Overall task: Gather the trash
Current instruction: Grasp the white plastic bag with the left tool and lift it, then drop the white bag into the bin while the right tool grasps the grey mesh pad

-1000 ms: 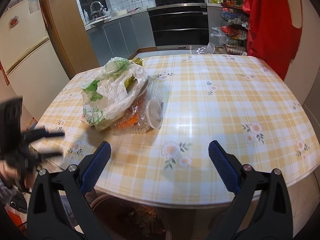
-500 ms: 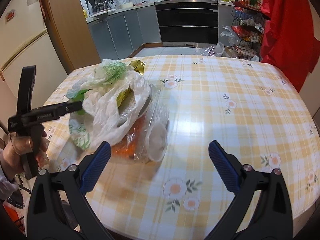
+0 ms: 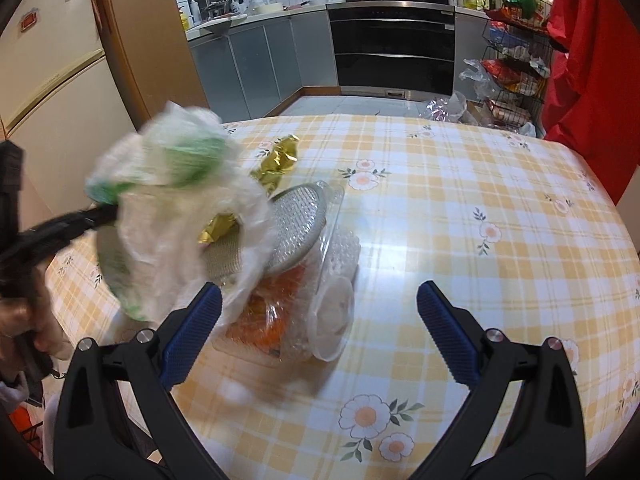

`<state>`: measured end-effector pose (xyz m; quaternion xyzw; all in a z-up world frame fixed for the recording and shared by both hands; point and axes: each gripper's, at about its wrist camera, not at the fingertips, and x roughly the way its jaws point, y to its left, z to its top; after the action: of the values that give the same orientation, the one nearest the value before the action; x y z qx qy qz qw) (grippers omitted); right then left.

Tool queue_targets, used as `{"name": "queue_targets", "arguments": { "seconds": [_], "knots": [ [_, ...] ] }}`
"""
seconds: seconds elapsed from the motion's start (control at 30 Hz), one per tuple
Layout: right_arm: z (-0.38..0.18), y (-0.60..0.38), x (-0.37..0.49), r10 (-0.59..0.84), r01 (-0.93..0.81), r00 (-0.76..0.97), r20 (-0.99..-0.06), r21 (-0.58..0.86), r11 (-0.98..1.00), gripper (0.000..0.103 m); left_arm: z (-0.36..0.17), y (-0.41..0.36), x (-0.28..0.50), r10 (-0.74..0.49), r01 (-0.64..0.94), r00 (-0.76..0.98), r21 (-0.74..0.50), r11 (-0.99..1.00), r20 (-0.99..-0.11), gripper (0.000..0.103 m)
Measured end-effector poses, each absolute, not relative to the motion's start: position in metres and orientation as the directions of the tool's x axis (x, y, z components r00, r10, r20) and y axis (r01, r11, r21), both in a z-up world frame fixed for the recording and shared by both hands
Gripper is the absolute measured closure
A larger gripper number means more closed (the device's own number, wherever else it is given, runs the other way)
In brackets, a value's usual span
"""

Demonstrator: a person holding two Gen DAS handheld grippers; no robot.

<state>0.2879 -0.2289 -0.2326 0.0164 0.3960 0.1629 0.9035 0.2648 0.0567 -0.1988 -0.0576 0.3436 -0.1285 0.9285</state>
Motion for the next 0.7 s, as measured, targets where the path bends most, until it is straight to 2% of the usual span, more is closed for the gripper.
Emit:
{"name": "queue_targets", "arguments": {
  "seconds": [0.2, 0.27, 0.43, 0.5, 0.53, 0.57, 0.7],
  "knots": [
    [-0.233, -0.223, 0.309, 0.344, -0.304, 0.633, -0.694, 0.186, 0.934, 0.008, -0.171, 0.093, 0.232, -0.235, 0.136, 0.797, -0.215, 0.967, -0.556, 0.1],
    [-0.236, -0.224, 0.321, 0.377, -0.299, 0.622, -0.686, 0.238, 0.924, 0.021, -0.167, 0.103, 0.223, -0.211, 0.112, 0.809, -0.209, 0.971, -0.548, 0.1],
    [-0.249, -0.214, 0.345, 0.41, -0.263, 0.579, -0.705, 0.314, 0.912, 0.037, -0.164, 0.111, 0.208, -0.188, 0.091, 0.813, -0.199, 0.976, -0.551, 0.1],
    [-0.252, -0.21, 0.348, 0.417, -0.255, 0.563, -0.714, 0.329, 0.909, 0.05, -0.164, 0.114, 0.204, -0.187, 0.087, 0.814, -0.203, 0.975, -0.55, 0.1],
    [-0.253, -0.209, 0.348, 0.417, -0.25, 0.56, -0.715, 0.334, 0.909, 0.064, -0.164, 0.117, 0.2, -0.188, 0.084, 0.813, -0.21, 0.974, -0.551, 0.1],
    [-0.251, -0.211, 0.346, 0.42, -0.238, 0.563, -0.712, 0.348, 0.907, 0.069, -0.163, 0.118, 0.198, -0.187, 0.081, 0.814, -0.211, 0.974, -0.55, 0.1],
    [-0.235, -0.219, 0.333, 0.448, -0.226, 0.597, -0.665, 0.396, 0.89, 0.078, -0.16, 0.124, 0.189, -0.177, 0.071, 0.823, -0.21, 0.975, -0.54, 0.1]
  ]
}}
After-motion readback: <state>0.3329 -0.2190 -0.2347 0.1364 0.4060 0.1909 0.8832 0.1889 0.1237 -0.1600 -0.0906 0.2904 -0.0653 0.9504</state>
